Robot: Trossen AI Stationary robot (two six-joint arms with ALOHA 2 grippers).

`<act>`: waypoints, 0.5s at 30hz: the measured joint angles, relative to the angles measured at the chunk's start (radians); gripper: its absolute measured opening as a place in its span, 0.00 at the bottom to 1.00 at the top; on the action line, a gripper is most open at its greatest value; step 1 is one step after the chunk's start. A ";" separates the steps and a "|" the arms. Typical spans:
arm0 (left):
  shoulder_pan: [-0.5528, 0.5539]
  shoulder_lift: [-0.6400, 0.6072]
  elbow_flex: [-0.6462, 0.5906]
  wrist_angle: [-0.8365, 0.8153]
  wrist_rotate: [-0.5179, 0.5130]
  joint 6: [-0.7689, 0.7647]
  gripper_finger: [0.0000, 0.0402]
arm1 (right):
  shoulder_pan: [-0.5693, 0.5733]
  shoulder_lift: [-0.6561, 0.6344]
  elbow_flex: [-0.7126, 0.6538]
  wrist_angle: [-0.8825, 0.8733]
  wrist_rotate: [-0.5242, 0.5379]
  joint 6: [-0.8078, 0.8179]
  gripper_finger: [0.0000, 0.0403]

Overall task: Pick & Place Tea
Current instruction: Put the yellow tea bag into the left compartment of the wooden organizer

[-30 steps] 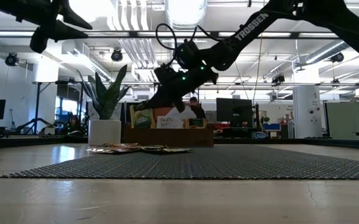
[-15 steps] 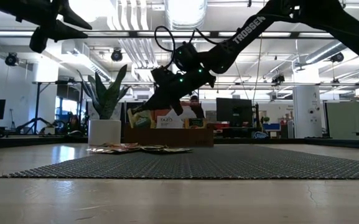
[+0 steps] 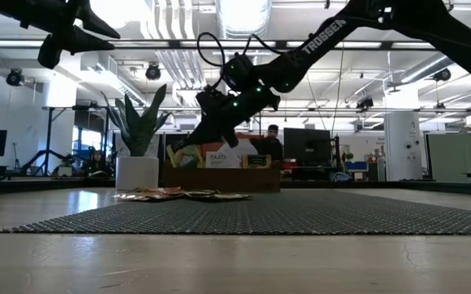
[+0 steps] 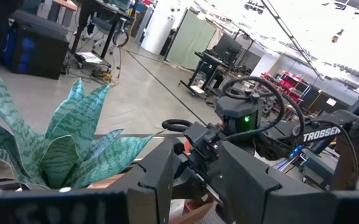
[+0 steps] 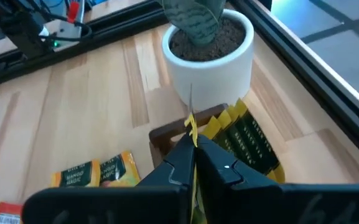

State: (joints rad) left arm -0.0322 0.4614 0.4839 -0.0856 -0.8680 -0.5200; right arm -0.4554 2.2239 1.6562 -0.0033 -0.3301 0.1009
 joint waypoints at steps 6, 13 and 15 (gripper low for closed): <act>0.000 0.000 0.000 0.004 0.001 -0.001 0.31 | -0.003 0.035 0.101 -0.152 0.010 -0.004 0.12; 0.000 0.000 0.000 0.005 0.002 -0.002 0.31 | -0.020 0.033 0.194 -0.314 0.017 -0.029 0.20; 0.000 0.000 0.000 0.005 0.002 -0.002 0.31 | -0.024 0.033 0.231 -0.355 0.019 -0.048 0.21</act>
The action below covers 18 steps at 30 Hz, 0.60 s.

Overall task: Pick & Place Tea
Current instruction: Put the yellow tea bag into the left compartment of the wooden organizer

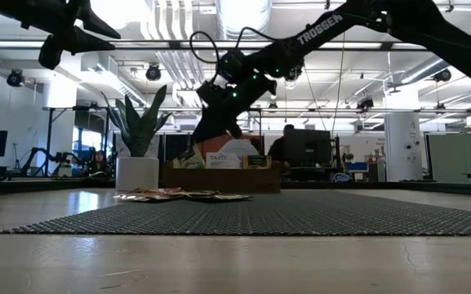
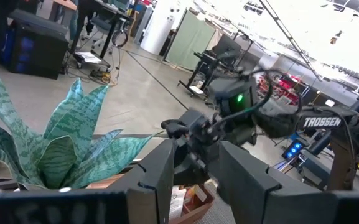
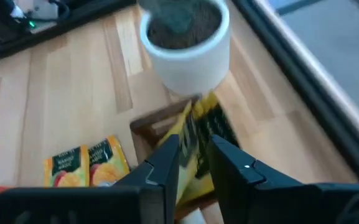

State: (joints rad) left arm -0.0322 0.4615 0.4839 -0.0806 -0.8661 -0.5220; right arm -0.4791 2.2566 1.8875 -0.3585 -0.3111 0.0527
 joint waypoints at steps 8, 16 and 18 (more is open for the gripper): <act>0.000 0.000 0.000 -0.002 0.000 0.001 0.31 | -0.006 0.002 0.114 -0.175 0.000 -0.201 0.23; 0.000 0.000 0.000 -0.002 0.000 0.002 0.31 | -0.010 0.050 0.140 -0.210 -0.003 -0.120 0.26; 0.000 0.000 0.000 -0.002 0.000 0.001 0.31 | -0.011 0.068 0.173 -0.219 -0.004 -0.100 0.27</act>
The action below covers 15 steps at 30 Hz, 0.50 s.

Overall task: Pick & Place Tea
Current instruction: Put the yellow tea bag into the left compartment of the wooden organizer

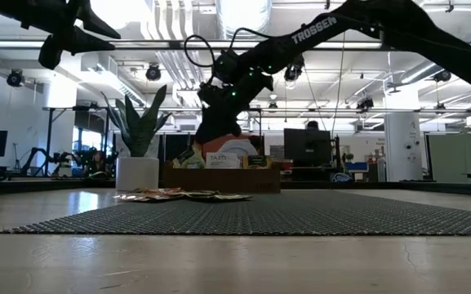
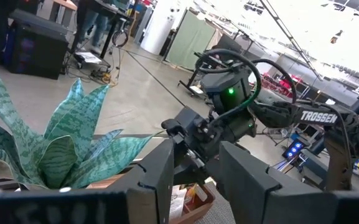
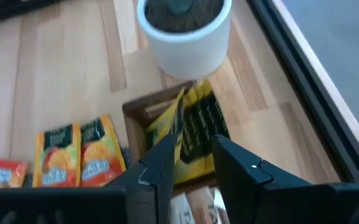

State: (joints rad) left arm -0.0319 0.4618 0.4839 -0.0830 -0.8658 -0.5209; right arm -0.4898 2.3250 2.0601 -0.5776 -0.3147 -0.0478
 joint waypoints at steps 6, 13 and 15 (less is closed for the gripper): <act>0.000 0.000 0.000 0.000 0.000 -0.001 0.31 | 0.001 0.075 0.110 -0.080 0.000 0.012 0.31; 0.000 0.000 0.000 -0.007 0.000 -0.001 0.31 | 0.001 0.122 0.191 -0.161 -0.001 -0.005 0.27; 0.000 0.000 0.000 -0.013 0.000 -0.001 0.31 | 0.001 0.127 0.197 -0.162 -0.001 -0.012 0.24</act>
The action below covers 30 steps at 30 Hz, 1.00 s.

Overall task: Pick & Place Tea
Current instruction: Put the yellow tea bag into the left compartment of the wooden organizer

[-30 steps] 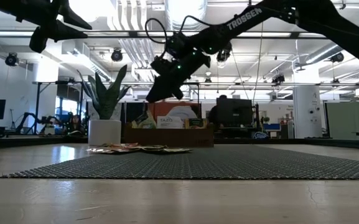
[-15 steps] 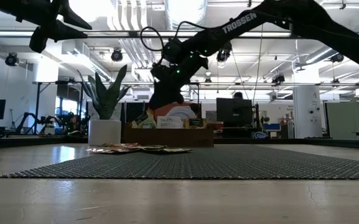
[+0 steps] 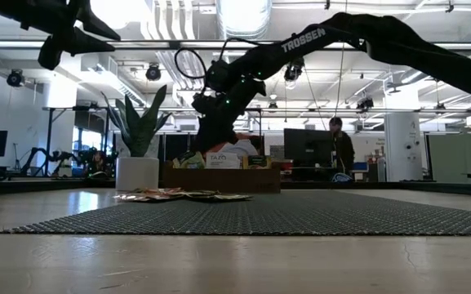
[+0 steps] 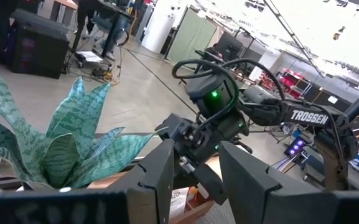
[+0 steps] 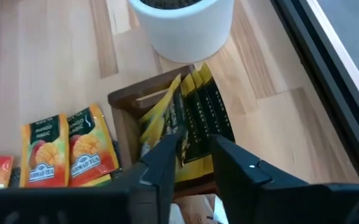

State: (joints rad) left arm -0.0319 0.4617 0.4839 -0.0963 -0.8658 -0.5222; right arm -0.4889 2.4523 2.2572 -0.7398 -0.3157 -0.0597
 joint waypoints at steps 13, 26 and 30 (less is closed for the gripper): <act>0.000 0.000 0.000 -0.011 0.000 0.001 0.31 | -0.003 0.004 0.035 -0.003 0.001 0.006 0.02; 0.000 0.000 0.000 -0.018 0.000 0.003 0.31 | 0.009 0.004 -0.003 0.032 -0.036 0.102 0.02; 0.000 0.000 0.000 -0.018 0.000 0.009 0.31 | 0.023 0.004 -0.018 0.058 -0.035 0.109 0.02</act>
State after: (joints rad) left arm -0.0319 0.4617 0.4839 -0.1139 -0.8658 -0.5129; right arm -0.4664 2.4561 2.2392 -0.6819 -0.3511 0.0491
